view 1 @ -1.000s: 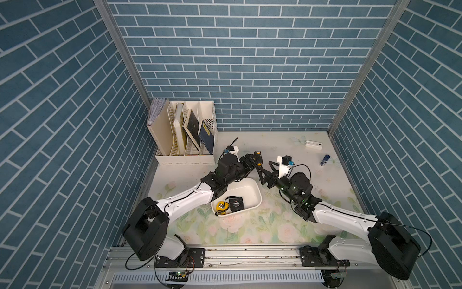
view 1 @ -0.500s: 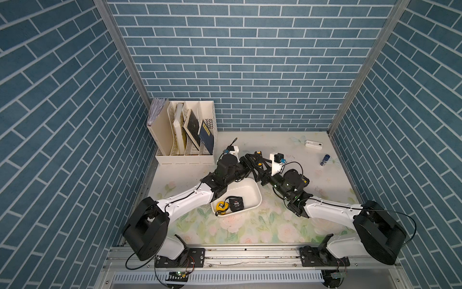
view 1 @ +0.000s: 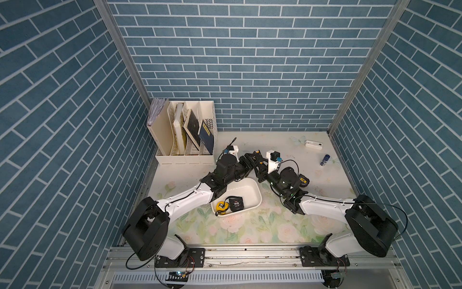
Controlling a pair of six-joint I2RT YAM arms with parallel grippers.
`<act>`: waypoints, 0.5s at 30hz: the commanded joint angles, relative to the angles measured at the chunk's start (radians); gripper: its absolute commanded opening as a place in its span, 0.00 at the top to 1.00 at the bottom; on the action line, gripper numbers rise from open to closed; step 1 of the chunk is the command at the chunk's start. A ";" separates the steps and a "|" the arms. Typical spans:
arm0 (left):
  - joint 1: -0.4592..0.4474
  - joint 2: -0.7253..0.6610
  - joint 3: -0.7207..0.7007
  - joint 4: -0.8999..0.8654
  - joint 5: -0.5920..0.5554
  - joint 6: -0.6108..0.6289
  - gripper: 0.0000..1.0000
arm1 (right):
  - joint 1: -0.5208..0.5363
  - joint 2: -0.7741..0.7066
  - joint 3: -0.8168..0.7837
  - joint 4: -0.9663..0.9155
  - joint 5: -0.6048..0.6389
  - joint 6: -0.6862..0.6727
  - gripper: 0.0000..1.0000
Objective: Take the tape measure out of the storage box
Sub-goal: Pick up the tape measure from the storage box.
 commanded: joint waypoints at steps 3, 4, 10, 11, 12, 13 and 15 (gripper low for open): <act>0.006 0.010 0.004 0.045 0.029 0.005 1.00 | 0.003 0.008 0.029 0.029 0.013 -0.031 0.81; 0.007 0.009 0.004 0.044 0.030 0.004 1.00 | 0.004 0.006 0.029 0.027 0.013 -0.032 0.85; 0.012 0.005 0.004 0.038 0.025 0.014 0.90 | 0.004 -0.007 0.034 0.006 0.021 -0.042 1.00; 0.013 0.002 0.006 0.032 0.020 0.022 0.84 | 0.003 -0.014 0.031 0.000 0.030 -0.044 1.00; 0.014 -0.001 0.010 0.027 0.015 0.034 0.77 | 0.004 -0.024 0.028 -0.009 0.044 -0.048 1.00; 0.015 -0.006 0.013 0.020 0.009 0.046 0.72 | 0.004 -0.035 0.022 -0.019 0.058 -0.052 1.00; 0.015 -0.015 0.019 0.010 0.002 0.068 0.57 | 0.003 -0.054 0.016 -0.047 0.085 -0.064 1.00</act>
